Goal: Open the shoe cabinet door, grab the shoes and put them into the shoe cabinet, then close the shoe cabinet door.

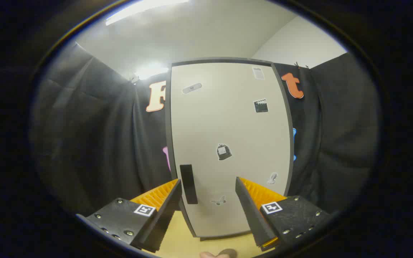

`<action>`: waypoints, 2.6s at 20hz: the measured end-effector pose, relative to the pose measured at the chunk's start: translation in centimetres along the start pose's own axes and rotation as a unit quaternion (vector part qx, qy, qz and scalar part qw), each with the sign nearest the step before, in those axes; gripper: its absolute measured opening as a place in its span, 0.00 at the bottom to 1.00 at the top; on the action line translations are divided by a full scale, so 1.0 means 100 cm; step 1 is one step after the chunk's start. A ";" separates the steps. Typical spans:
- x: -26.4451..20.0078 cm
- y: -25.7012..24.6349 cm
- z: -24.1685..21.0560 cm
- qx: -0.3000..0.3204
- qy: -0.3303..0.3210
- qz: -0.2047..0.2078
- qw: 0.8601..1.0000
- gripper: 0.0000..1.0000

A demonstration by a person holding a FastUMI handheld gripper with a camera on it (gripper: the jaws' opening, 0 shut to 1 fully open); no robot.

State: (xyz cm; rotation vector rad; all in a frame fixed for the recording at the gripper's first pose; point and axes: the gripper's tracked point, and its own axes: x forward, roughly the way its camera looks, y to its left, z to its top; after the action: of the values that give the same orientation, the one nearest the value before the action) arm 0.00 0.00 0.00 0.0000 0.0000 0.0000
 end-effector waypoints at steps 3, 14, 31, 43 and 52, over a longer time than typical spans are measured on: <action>0.003 0.003 0.004 0.007 -0.005 0.012 1.000 0.92; 0.022 0.028 -0.016 -0.004 0.012 0.045 0.999 0.92; 0.121 0.053 -0.079 -0.002 0.058 0.042 0.997 0.91; 0.142 0.057 -0.097 -0.012 0.068 0.028 0.997 0.39; 0.127 0.050 -0.092 -0.016 0.059 -0.004 0.998 0.31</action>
State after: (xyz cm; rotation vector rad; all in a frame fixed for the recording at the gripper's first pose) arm 12.73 5.00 -9.17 -0.0316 0.1182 -0.0072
